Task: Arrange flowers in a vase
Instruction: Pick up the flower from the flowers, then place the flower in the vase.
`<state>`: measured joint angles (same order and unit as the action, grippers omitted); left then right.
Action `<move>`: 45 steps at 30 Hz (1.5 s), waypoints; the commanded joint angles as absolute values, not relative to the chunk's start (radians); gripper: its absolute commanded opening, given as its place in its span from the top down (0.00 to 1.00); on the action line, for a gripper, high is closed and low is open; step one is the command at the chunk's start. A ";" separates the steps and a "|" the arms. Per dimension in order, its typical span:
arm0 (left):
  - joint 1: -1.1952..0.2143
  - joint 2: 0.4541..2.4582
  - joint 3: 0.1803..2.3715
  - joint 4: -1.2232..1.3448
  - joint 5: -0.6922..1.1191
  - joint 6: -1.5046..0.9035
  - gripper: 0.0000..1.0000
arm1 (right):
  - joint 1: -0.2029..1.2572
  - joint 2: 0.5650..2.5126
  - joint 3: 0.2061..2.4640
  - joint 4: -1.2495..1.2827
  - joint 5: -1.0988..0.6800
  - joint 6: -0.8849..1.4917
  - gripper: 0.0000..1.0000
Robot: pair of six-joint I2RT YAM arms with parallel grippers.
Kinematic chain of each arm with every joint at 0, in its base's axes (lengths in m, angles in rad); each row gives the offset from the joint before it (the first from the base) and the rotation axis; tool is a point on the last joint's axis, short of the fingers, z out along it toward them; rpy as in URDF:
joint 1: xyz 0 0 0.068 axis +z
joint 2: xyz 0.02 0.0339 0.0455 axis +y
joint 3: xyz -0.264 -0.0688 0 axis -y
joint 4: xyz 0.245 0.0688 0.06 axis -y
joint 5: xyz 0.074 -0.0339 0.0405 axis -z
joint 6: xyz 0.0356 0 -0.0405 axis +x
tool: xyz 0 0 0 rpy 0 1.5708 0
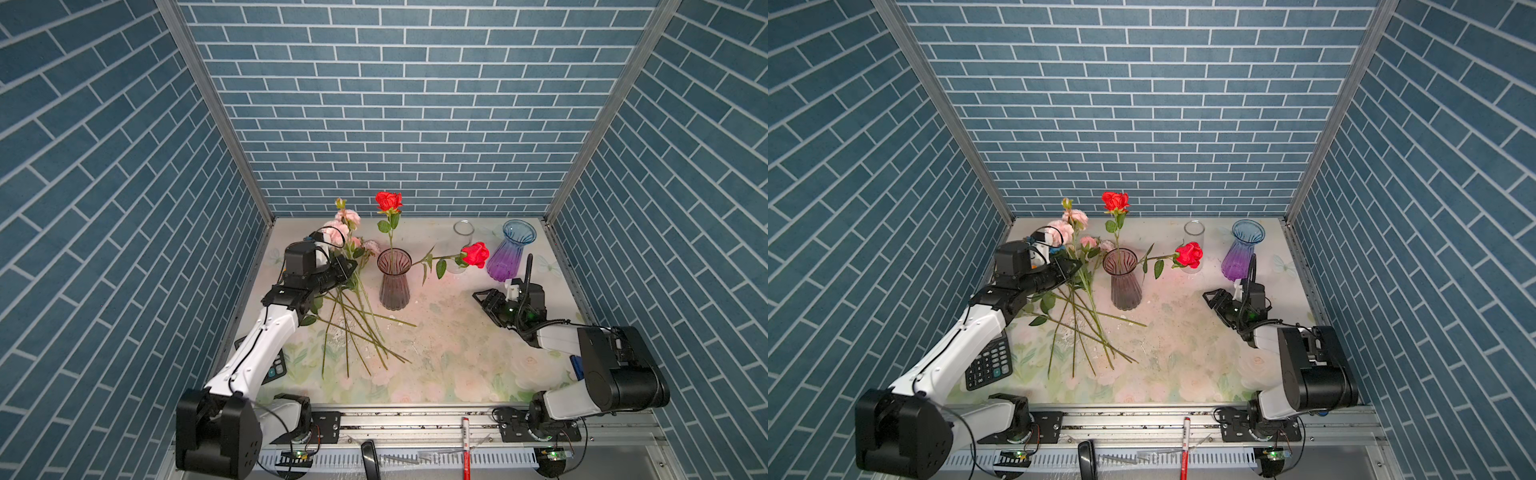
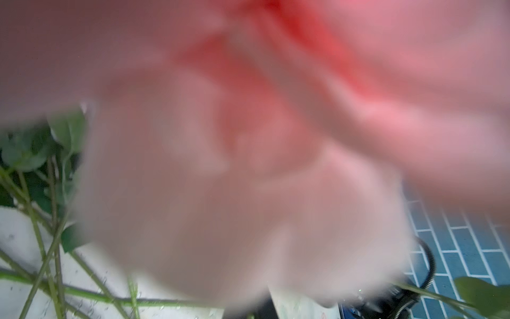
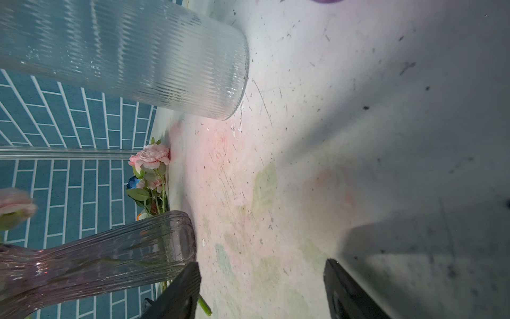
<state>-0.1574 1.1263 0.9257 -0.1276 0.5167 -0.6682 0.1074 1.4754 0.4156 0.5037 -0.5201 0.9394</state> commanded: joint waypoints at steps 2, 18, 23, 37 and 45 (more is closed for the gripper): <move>-0.159 1.063 0.969 -0.119 0.557 -0.640 1.00 | 0.101 1.457 0.400 0.531 -0.529 0.973 0.28; -0.204 1.003 0.990 0.368 0.728 -0.683 0.94 | 0.098 1.456 0.395 0.538 -0.534 0.976 0.28; -0.233 0.999 1.028 0.405 0.630 -0.556 0.95 | 0.095 1.455 0.393 0.540 -0.535 0.978 0.28; -0.326 1.074 1.097 0.463 0.472 -0.239 0.99 | 0.092 1.463 0.393 0.543 -0.538 0.982 0.28; -0.357 1.159 1.117 0.456 0.500 -0.184 1.00 | 0.091 1.466 0.393 0.547 -0.540 0.982 0.28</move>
